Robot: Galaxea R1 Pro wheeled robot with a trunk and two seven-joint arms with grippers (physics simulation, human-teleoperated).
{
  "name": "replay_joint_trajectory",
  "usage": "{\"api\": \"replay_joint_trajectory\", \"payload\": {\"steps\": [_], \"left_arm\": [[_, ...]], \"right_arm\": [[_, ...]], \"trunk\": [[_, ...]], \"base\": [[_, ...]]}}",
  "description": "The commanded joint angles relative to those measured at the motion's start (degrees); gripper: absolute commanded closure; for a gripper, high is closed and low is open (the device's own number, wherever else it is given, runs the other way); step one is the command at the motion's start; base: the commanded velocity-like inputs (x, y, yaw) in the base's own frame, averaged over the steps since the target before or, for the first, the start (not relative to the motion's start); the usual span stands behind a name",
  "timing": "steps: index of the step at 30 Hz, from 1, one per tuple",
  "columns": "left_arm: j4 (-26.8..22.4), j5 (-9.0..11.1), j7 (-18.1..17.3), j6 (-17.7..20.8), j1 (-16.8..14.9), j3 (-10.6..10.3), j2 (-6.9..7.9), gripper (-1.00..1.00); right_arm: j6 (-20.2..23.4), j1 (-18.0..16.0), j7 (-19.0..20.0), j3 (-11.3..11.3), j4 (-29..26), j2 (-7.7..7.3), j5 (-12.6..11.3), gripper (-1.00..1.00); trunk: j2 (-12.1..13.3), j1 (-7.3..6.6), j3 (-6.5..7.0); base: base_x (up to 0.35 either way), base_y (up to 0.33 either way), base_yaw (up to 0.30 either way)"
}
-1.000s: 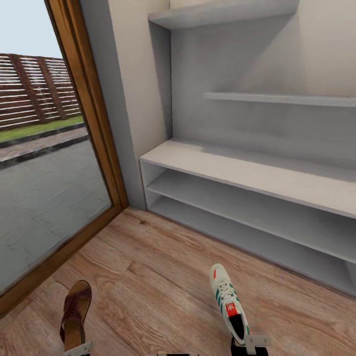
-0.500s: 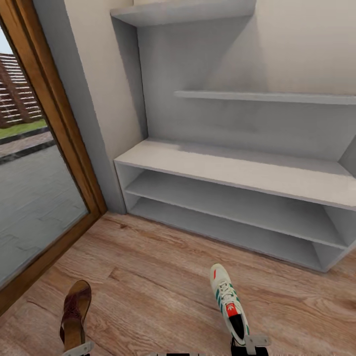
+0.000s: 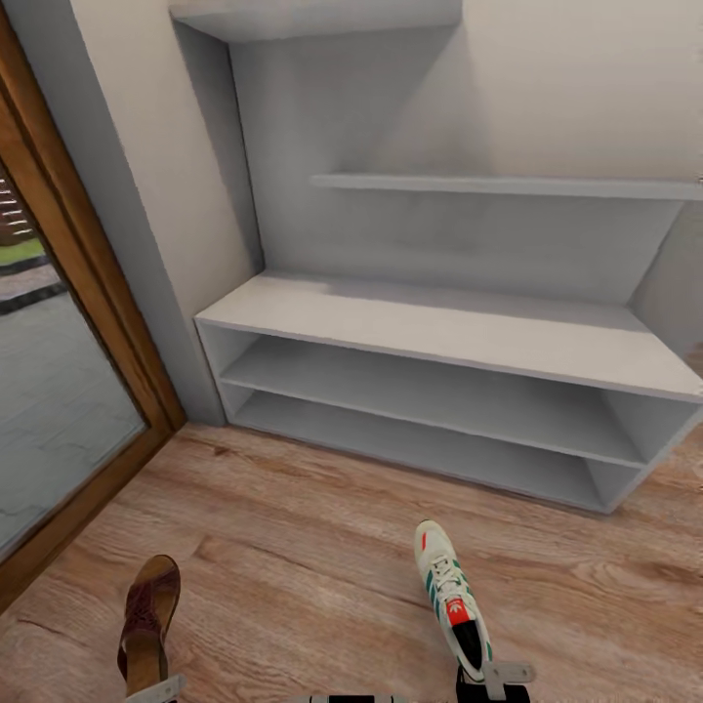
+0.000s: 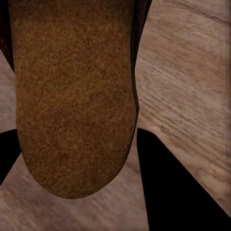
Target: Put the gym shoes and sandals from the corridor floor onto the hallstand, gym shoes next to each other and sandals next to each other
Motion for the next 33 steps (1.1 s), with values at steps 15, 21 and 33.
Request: {"api": "replay_joint_trajectory", "payload": {"steps": [15,21,33], "left_arm": [[0.0,0.0,0.1,-0.1,0.0,-0.2,0.06,1.00],[0.0,0.0,0.1,-0.1,0.0,-0.2,0.08,1.00],[0.0,-0.1,0.1,-0.1,0.0,-0.2,0.07,1.00]], "right_arm": [[-0.1,0.0,-0.2,0.5,0.0,-0.03,-0.4,1.00],[-0.1,0.0,-0.1,0.5,0.0,-0.03,-0.5,1.00],[-0.1,0.0,-0.1,0.4,0.0,-0.01,-0.5,1.00]], "trunk": [[0.0,-0.01,-0.33],[0.0,-0.01,-0.44],[0.0,-0.01,-0.73]], "base": [[0.000,0.119,-0.259],[0.000,0.292,-0.289],[0.000,0.289,-0.290]]}}
